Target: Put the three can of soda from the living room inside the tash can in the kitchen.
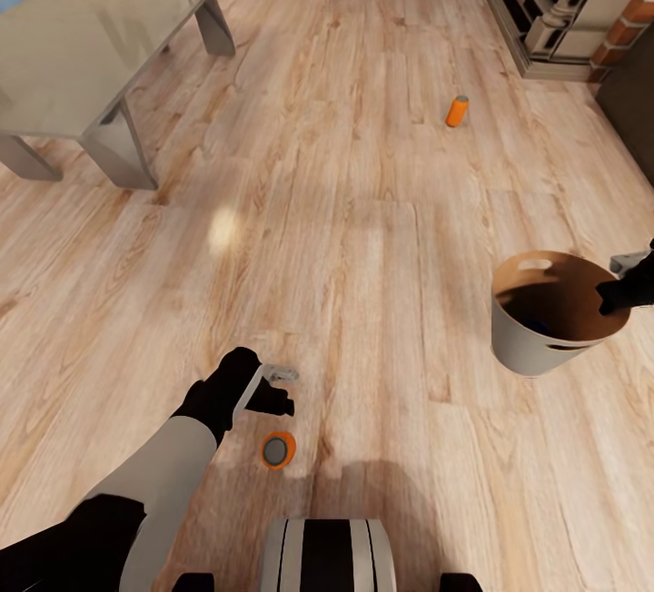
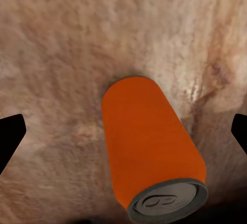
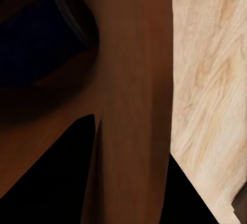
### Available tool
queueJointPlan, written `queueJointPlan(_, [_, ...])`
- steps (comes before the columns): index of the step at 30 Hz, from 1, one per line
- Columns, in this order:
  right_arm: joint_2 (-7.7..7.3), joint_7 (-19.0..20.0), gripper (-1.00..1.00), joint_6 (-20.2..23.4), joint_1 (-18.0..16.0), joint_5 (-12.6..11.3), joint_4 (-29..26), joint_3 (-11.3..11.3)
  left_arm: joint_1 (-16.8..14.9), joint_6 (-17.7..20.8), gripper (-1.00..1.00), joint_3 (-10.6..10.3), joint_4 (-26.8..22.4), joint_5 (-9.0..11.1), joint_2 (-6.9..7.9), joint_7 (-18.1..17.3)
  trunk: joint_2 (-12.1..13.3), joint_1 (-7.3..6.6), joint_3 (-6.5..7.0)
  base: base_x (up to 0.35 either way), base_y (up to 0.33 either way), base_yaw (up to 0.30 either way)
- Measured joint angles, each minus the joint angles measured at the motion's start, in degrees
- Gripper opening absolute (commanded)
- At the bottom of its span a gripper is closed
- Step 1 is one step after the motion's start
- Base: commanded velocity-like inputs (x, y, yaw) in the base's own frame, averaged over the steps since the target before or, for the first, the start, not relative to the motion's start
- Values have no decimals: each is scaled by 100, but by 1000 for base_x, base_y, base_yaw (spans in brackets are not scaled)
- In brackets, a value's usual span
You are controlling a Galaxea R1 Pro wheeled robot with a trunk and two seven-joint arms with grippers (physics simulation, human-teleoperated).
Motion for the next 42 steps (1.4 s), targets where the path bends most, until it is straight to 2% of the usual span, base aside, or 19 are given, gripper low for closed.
queueJointPlan(2, [16,2,-100,3,-79,14,-2,-3,0,0,100,-2,0,-1,5,-1,0,0,-6,0,0,0])
queueJointPlan(11, [161,1,-100,-6,-339,506,25,10,0,1,100,-12,-6,3,6,-6,0,0,-20,0,0,0])
queueJointPlan(22, [182,0,-100,-18,-353,580,61,27,0,-4,100,-14,-18,23,-8,-47,0,0,-21,-145,-59,0])
queueJointPlan(42, [184,1,-100,-1,-340,552,70,37,0,-6,100,-14,-42,37,-7,-43,0,0,-21,-97,-31,0])
